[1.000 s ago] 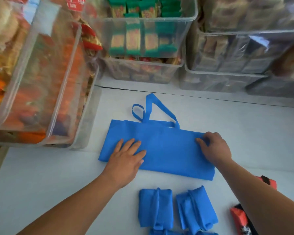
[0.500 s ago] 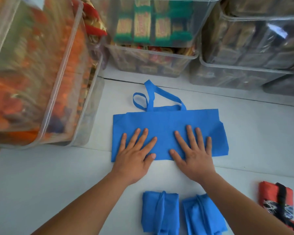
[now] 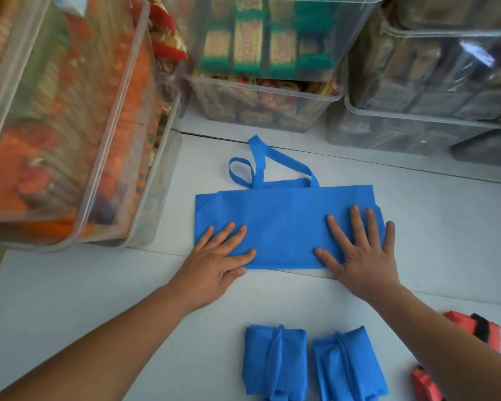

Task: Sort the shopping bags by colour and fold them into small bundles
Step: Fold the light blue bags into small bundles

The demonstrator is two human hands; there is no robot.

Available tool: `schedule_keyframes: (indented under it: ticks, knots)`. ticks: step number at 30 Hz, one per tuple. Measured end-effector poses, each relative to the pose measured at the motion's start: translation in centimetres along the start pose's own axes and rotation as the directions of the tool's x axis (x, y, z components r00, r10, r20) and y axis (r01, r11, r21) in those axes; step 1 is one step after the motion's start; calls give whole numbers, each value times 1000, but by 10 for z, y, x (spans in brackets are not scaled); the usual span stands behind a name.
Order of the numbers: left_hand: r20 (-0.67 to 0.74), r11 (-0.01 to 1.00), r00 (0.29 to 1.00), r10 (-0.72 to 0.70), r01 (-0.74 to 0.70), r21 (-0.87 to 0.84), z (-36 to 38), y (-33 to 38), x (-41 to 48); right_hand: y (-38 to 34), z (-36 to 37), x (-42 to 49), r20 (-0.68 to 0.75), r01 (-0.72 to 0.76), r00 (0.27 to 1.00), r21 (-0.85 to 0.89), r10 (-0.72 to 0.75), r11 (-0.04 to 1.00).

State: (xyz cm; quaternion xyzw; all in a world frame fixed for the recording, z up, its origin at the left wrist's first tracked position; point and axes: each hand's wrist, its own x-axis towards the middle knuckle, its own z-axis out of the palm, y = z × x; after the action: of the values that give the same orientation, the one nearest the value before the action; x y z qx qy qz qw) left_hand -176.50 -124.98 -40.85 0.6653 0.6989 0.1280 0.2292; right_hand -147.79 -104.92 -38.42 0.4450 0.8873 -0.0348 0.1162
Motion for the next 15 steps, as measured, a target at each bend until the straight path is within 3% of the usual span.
schedule_keyframes:
  ticks: [4,8,11,13,15]
  knots:
    - [51,992,996,-67,72,-108,-12,6,3,-23,-19,-15,-220,308,941,241,-257,920]
    - [167,936,968,-187,228,-268,-49,12,11,-6,-27,-23,-117,375,927,252,-357,892]
    - [155,908,952,-264,299,-294,-73,9,13,25,-46,-12,37,252,962,274,-272,928]
    - [169,922,939,-300,331,-202,-86,6,17,44,-64,-1,205,160,954,272,-219,949]
    - [149,937,929,-339,348,-38,-95,4,25,56,-81,8,368,-17,919,398,-142,917]
